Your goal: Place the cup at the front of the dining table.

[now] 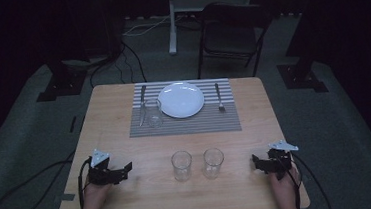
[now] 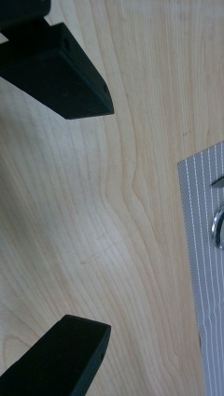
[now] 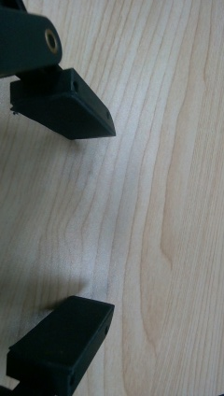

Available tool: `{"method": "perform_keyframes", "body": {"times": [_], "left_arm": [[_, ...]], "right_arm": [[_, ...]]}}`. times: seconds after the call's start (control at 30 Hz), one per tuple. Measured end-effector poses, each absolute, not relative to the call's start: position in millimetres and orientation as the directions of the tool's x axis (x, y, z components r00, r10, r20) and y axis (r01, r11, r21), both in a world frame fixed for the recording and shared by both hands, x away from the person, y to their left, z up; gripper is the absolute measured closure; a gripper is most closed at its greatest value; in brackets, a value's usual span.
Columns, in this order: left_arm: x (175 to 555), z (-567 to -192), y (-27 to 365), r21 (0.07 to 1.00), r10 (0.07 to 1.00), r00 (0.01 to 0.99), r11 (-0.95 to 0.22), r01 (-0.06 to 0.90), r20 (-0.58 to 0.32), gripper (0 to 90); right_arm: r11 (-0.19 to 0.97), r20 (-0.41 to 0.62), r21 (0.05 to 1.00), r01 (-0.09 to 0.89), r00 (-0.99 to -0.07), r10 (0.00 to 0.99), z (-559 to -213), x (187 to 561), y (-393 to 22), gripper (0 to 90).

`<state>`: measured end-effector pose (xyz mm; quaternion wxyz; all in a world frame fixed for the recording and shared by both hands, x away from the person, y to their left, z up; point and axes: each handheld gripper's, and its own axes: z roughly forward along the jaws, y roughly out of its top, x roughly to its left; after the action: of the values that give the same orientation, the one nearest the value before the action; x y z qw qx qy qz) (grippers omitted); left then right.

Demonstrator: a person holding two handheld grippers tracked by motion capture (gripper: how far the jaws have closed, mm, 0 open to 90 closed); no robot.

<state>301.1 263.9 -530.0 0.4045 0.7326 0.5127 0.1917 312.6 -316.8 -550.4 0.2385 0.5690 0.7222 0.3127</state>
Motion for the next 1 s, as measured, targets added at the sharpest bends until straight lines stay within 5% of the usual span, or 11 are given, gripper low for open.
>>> {"method": "perform_keyframes", "body": {"times": [1.0], "left_arm": [[250, -530, 313, 0.797, 0.963, 0.25, -0.076, 0.599, -0.096, 0.3]], "right_arm": [[0.157, 0.011, 0.723, 0.673, -0.239, 0.971, -550, 313, -317, 13.2]]}}
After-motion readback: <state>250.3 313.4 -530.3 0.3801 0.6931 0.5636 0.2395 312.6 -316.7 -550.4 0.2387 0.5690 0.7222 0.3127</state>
